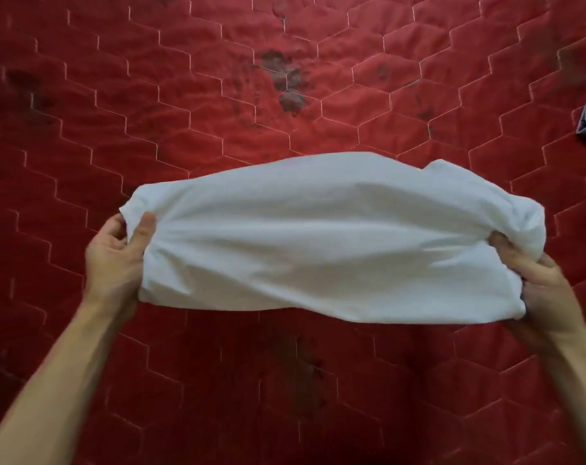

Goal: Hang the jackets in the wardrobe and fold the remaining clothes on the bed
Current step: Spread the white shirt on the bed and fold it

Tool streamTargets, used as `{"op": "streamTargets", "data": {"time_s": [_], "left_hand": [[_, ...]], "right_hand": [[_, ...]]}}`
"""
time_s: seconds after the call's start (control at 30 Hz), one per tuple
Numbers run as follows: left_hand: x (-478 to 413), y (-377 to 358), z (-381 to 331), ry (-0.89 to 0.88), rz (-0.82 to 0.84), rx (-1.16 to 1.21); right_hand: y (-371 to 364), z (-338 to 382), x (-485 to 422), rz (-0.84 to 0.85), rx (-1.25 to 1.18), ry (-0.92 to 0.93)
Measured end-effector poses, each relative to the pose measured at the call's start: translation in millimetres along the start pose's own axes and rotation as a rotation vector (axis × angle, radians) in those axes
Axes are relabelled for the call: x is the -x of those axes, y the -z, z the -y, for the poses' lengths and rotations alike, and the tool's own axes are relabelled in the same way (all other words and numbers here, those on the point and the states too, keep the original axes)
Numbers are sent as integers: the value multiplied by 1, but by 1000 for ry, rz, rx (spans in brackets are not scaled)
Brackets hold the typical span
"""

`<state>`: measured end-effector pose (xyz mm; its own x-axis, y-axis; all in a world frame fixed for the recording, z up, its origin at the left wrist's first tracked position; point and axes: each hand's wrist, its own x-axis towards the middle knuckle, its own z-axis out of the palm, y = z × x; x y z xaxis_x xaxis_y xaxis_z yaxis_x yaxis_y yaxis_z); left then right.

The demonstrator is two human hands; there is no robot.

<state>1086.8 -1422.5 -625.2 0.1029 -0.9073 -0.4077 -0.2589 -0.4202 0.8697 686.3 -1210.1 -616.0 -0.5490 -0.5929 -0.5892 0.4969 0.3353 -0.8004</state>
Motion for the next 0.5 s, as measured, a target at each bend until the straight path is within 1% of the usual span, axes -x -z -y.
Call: {"op": "streamTargets", "data": {"time_s": [0.1,0.2,0.27,0.33,0.4,0.47,0.5], "left_hand": [[6,5,32,-3,-1,-142],[11,7,90,102,48,-395],[18,7,124,173,92,-558],[30,6,149,248,127,-618],[40,5,163,302,87,-629],[48,4,173,367,50,-576],[51,5,176,392,48,-545]], "right_hand": [[7,-29,-7,-83,190,-122],[22,-78,-11,-120,417,-294],[27,-101,-6,-105,490,-358],[26,-112,0,-108,476,-363],[15,-109,8,-125,441,-320],[-9,-99,22,-111,410,-248],[-25,-93,32,-69,405,-204]]}}
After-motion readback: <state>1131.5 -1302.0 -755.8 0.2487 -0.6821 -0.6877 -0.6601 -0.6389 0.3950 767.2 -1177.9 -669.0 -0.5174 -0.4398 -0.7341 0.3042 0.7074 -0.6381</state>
